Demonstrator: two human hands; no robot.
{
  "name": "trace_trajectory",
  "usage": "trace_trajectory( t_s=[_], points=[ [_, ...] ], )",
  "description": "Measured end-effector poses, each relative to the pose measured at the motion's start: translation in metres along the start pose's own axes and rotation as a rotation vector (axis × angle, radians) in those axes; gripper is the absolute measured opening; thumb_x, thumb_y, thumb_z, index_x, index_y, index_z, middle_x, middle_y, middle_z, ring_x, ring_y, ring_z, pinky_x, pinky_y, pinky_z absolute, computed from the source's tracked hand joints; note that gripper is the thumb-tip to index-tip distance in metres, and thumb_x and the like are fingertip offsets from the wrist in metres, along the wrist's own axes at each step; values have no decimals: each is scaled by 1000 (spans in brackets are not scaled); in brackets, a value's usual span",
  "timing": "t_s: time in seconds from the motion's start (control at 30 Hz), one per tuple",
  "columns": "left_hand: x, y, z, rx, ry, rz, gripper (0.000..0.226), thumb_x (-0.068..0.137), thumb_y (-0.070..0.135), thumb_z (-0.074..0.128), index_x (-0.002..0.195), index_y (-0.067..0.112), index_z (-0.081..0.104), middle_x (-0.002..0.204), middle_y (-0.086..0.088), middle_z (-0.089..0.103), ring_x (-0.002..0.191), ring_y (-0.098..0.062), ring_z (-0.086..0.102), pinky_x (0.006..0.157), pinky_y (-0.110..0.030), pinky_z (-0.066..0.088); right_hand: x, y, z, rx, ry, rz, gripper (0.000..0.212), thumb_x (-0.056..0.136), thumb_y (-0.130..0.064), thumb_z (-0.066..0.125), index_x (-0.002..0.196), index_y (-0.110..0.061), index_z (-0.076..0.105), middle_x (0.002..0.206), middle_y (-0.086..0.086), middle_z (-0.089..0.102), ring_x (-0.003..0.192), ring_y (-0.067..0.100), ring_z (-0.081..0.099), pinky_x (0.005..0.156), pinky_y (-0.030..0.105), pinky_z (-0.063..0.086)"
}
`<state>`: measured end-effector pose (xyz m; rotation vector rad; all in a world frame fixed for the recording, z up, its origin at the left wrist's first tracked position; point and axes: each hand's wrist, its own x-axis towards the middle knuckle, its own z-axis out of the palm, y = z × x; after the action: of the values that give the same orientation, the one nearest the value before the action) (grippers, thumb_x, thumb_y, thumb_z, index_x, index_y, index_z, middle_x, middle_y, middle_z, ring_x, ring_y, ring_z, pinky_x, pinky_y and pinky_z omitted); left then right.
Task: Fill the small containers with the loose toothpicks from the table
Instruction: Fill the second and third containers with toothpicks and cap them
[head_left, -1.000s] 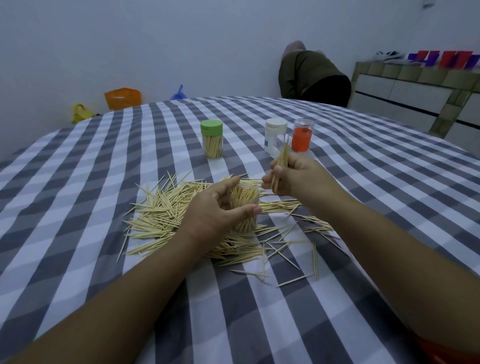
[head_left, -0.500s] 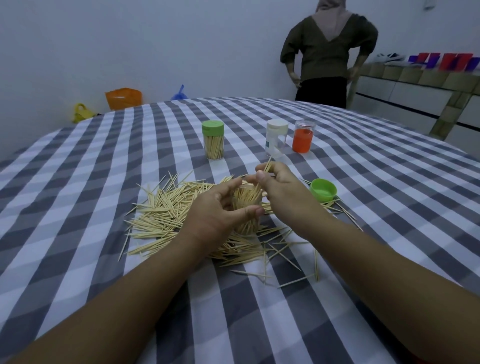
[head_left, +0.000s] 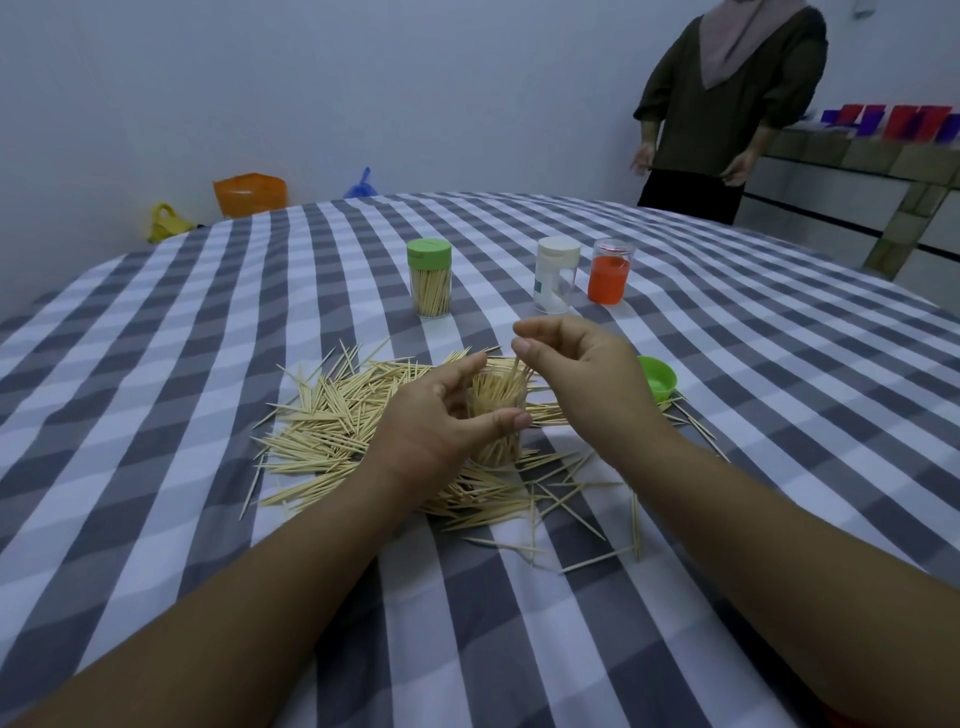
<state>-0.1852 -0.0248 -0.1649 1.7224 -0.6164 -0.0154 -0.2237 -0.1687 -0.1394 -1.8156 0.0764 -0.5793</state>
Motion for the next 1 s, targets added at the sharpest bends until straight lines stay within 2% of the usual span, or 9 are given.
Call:
trace_trajectory(
  t_s=[0.1,0.23,0.4,0.57,0.67,0.8,0.87,0.9,1.0],
  points=[
    [0,-1,0,10,8,0,87,58,33,81,137,15,49,119,-8,62,102,2,60,81,-13,52,-2,1,2,-35,-3,-4,15,89,-11,63,97,-23,66,83,7,66,79,9,64,70,14,50],
    [0,0,1,10,10,15,75,67,19,81,135,12,51,104,5,44,89,13,34,76,-13,50,-3,2,3,-133,-37,-31,14,88,-15,64,86,-28,68,91,-6,65,86,6,61,74,18,48],
    [-1,1,0,4,-7,9,80,63,25,82,136,12,50,101,7,54,95,8,44,65,-16,53,1,5,3,-406,-54,-91,12,88,-20,63,93,-16,74,105,-9,56,110,9,48,91,25,37],
    [-1,2,0,9,12,-29,84,59,32,81,136,16,50,106,-7,58,100,-1,56,84,-28,51,4,0,-9,-63,-173,75,18,93,-24,55,96,-20,72,95,-19,64,86,-12,59,73,10,41],
    [-1,1,-2,32,23,-33,87,56,38,80,136,18,50,115,-10,64,104,-9,64,86,-22,54,13,8,-20,-61,-109,111,20,95,-21,51,104,-24,68,99,-17,65,96,-4,59,78,15,43],
    [2,1,-3,23,55,-23,78,64,24,82,135,12,51,104,3,49,94,12,43,77,-17,51,20,29,-30,-544,-343,118,46,90,-19,62,134,-23,50,129,-6,56,116,11,54,98,28,44],
    [3,-1,-3,43,53,-19,81,63,28,82,135,12,50,110,2,53,100,4,48,80,-13,50,20,35,-26,-730,-449,121,60,87,-28,64,142,-29,39,135,-4,52,117,19,55,97,35,47],
    [3,-1,-3,49,55,-19,81,63,28,82,136,12,50,112,1,54,102,2,49,82,-14,48,21,38,-22,-789,-470,91,61,87,-31,63,143,-31,37,135,-2,52,117,22,53,98,38,45],
    [3,-1,-1,68,66,2,76,67,22,82,135,9,51,107,7,43,91,17,33,83,-17,44,23,40,-10,-957,-474,-76,43,93,-30,55,133,-20,44,129,3,55,119,25,48,98,36,36]
  ],
)
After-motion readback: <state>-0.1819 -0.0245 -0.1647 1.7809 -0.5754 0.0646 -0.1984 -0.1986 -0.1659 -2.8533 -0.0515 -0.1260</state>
